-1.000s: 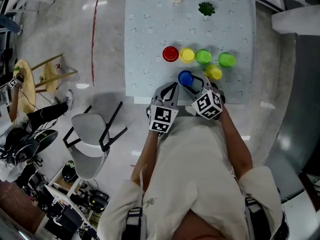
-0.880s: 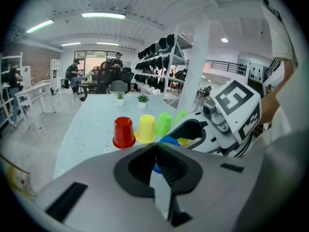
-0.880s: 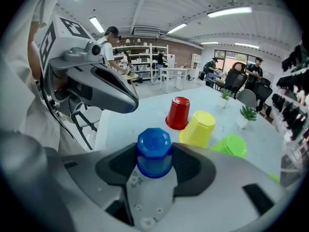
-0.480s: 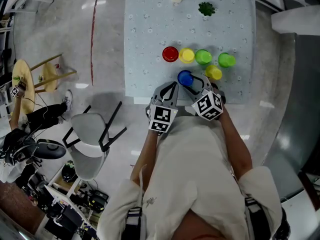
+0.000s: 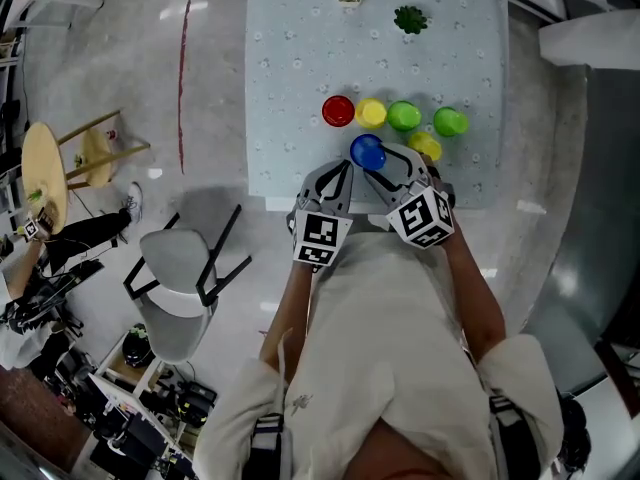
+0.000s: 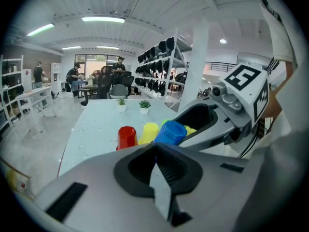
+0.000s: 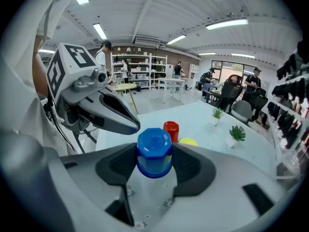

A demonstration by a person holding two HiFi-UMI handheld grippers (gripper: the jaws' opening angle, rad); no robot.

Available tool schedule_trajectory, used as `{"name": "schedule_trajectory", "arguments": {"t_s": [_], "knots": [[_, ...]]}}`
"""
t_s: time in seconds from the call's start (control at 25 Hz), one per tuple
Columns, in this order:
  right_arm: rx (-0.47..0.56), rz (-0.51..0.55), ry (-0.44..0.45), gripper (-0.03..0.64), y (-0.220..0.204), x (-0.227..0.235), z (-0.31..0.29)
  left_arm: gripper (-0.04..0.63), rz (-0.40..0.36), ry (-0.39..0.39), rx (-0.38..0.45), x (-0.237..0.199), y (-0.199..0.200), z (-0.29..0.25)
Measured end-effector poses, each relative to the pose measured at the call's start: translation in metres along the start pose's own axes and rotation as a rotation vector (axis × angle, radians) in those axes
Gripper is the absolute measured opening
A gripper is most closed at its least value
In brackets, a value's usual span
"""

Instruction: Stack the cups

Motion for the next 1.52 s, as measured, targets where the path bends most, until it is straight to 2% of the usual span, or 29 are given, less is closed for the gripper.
{"name": "schedule_trajectory", "arguments": {"t_s": [0.32,0.72,1.16,1.52], "knots": [[0.045,0.017,-0.044,0.222,0.024,0.022,0.006,0.015,0.002,0.006,0.024,-0.006,0.012,-0.002],[0.031,0.03,-0.073,0.222,0.033,0.043,-0.002,0.015,0.008,0.006,0.034,-0.012,0.02,-0.008],[-0.014,0.033,-0.054,0.222,0.034,0.061,-0.022,0.015,0.005,-0.004,0.039,-0.018,0.03,-0.017],[-0.011,0.016,-0.033,0.224,0.04,0.07,-0.033,0.015,0.009,-0.005,0.039,-0.022,0.033,-0.02]]}}
Point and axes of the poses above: the fingertips, and each gripper's own axes: z backward along the fingers, x to its right, y out of its top, the point moved 8 cm from there along z, backward along the fingers, and after that the axes turned 11 degrees about z, right-handed, at the moved point
